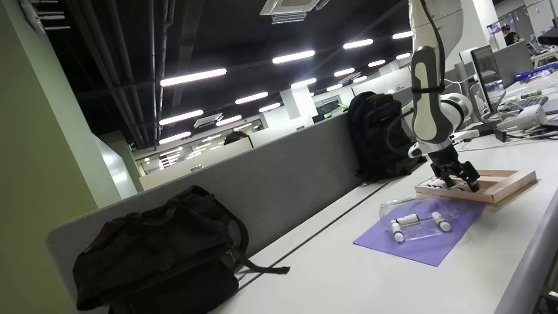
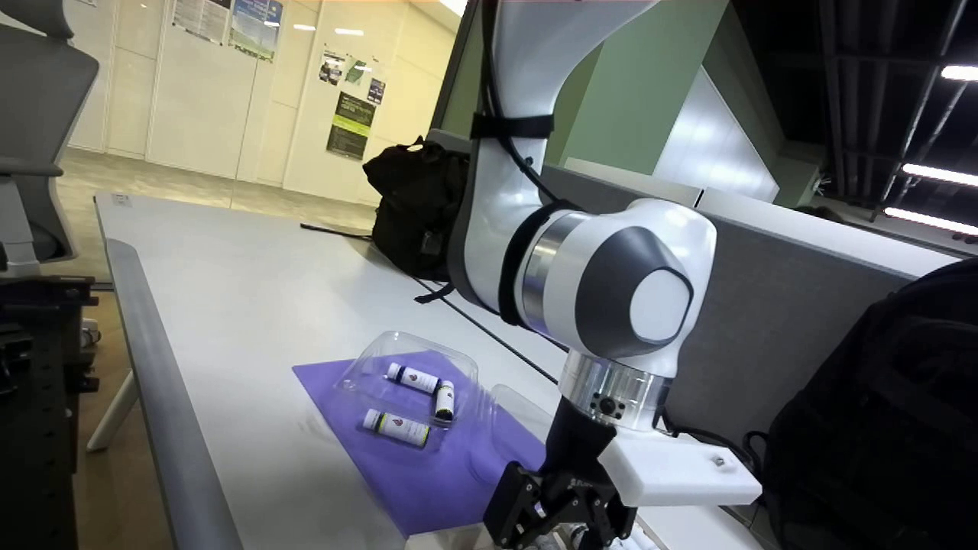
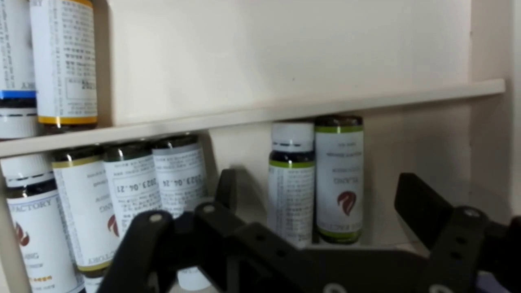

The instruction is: Remove the bottle from the bottom rectangular section and place it in the clear box

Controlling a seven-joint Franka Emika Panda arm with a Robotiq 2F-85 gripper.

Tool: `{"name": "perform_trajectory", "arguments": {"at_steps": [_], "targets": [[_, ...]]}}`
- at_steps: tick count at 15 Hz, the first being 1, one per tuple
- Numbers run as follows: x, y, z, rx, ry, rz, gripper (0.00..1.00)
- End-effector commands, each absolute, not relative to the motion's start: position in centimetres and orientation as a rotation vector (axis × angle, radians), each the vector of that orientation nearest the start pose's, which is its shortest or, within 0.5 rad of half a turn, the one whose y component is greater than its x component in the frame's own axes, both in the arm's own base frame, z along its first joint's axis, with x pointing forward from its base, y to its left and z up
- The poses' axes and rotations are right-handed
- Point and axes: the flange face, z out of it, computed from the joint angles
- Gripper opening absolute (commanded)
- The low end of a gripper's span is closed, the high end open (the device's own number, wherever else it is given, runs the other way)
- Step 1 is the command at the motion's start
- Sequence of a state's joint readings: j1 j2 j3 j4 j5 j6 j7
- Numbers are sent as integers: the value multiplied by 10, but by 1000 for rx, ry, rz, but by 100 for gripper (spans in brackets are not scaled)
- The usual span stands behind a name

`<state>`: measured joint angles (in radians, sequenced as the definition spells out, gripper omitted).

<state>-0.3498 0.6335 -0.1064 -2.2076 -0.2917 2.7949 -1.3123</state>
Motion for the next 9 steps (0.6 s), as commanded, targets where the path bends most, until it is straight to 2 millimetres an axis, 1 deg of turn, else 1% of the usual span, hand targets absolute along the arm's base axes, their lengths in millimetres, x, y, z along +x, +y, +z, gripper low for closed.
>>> {"name": "perform_trajectory", "arguments": {"at_steps": [1, 2, 3, 8, 9], "targets": [[484, -220, 92, -2692, -1640, 290, 73], [485, -219, 92, -2700, -1624, 300, 69], [485, -219, 92, -2698, -1617, 308, 69], [490, -220, 96, -2733, -1601, 319, 32], [491, -220, 97, -2737, -1598, 322, 28]]}}
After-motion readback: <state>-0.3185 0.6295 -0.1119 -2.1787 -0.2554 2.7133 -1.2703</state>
